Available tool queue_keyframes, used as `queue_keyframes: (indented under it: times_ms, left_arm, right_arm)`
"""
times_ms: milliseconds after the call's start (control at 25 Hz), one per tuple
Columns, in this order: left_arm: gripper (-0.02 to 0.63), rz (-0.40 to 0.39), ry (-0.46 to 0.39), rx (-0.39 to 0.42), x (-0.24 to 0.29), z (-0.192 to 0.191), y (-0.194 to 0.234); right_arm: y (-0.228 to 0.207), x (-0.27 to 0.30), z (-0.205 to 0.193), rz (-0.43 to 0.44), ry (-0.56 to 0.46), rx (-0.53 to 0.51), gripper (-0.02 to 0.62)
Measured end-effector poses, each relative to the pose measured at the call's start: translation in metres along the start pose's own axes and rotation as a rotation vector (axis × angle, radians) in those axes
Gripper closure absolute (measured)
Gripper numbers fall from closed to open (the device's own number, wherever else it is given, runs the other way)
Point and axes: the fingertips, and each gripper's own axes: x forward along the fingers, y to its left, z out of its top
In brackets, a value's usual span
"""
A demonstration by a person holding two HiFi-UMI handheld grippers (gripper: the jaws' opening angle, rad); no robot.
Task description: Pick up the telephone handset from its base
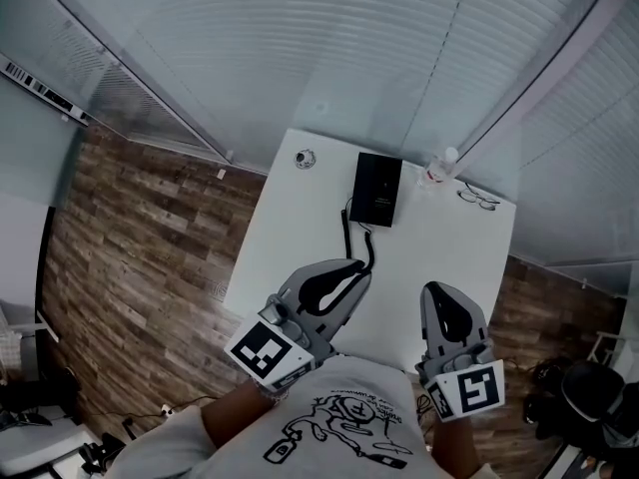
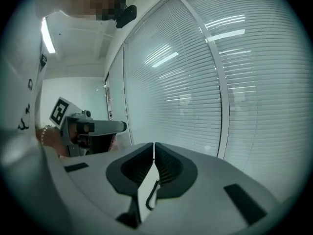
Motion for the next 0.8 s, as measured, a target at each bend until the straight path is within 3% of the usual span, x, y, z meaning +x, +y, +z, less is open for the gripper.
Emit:
queue_keyframes:
  times_ms: [360, 800]
  left_arm:
    - [0.568, 0.005, 0.041, -0.034, 0.030, -0.023, 0.035]
    - [0.529, 0.047, 0.143, -0.083, 0.085, -0.081, 0.115]
  right_arm:
    - [-0.020, 0.038, -0.015, -0.014, 0.021, -0.024, 0.584]
    - [-0.066, 0.092, -0.046, -0.041, 0.073, -0.004, 0.584]
